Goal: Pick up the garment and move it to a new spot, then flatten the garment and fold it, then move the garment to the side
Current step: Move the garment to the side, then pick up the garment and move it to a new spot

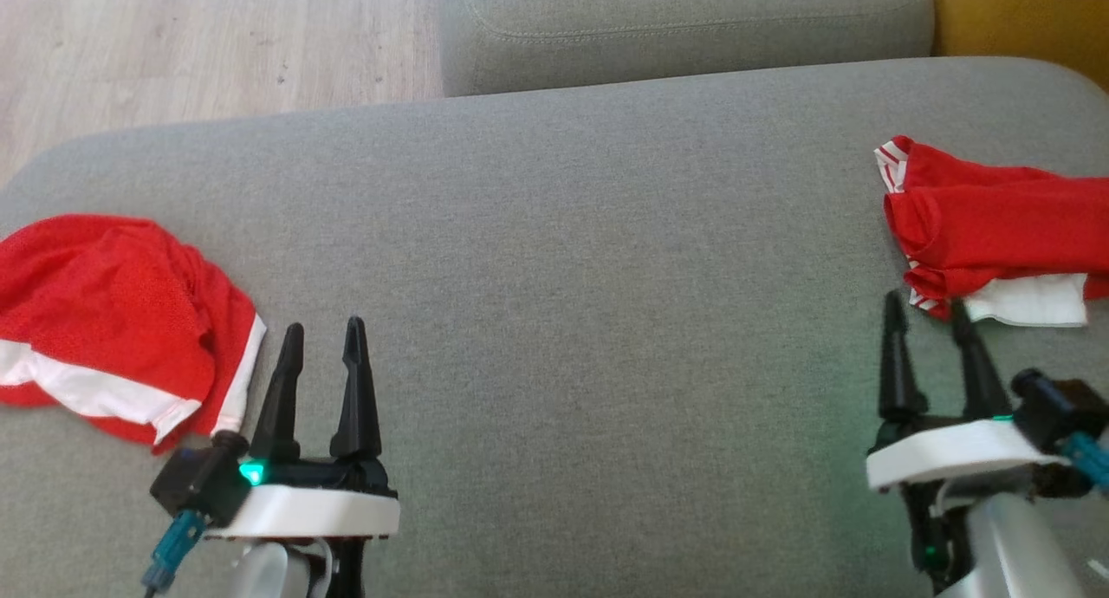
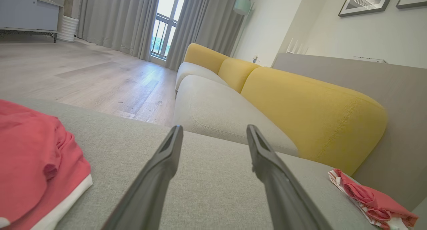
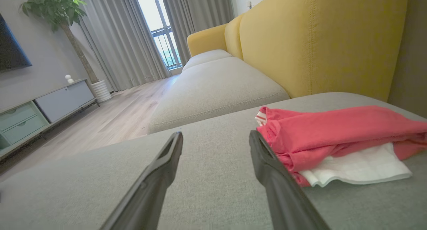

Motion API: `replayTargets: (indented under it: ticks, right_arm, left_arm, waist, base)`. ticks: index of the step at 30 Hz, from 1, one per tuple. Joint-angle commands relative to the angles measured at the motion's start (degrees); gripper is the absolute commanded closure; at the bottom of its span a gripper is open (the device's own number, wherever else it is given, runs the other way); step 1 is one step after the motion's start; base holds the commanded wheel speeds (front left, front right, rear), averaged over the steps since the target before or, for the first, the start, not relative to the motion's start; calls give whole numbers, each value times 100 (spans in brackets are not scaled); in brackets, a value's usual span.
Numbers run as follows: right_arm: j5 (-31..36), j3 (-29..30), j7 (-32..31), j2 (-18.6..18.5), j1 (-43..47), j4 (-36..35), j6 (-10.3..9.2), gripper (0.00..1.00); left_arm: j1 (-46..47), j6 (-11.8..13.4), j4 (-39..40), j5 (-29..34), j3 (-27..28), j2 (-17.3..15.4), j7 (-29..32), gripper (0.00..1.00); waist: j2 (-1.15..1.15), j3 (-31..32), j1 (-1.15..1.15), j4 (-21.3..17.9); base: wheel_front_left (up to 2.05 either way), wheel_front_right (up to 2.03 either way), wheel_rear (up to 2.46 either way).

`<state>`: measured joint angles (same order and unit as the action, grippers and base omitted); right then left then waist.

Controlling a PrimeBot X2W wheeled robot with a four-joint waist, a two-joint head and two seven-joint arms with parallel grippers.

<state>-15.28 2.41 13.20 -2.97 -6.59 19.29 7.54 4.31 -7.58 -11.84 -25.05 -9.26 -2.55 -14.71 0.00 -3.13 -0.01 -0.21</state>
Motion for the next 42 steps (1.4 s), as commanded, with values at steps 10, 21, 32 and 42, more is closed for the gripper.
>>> replayTargets:
  ticks: [10, 21, 32, 42]
  right_arm:
    - [116, -297, 165, 9, -123, -106, -5, 0]
    - [119, -276, 178, 9, -138, -120, -5, 0]
    - [59, -527, 179, 9, -110, -173, -5, 0]
    - [-136, -1047, 179, 9, -98, -145, -5, 0]
  left_arm:
    - [46, 9, 148, 126, 69, -32, -29, 0]
    - [57, 10, 151, 90, 119, -32, -29, 0]
    - [112, 76, 141, 95, 185, -32, -29, 0]
    - [6, 129, 137, 131, 377, -32, -29, 0]
  waist:
    - [0, 34, 1, -8]
    - [0, 52, 1, 15]
    - [0, 78, 1, 376]
    - [0, 197, 1, 1000]
  base:
    - [0, 0, 0]
    - [0, 0, 0]
    - [0, 0, 0]
    - [0, 0, 0]
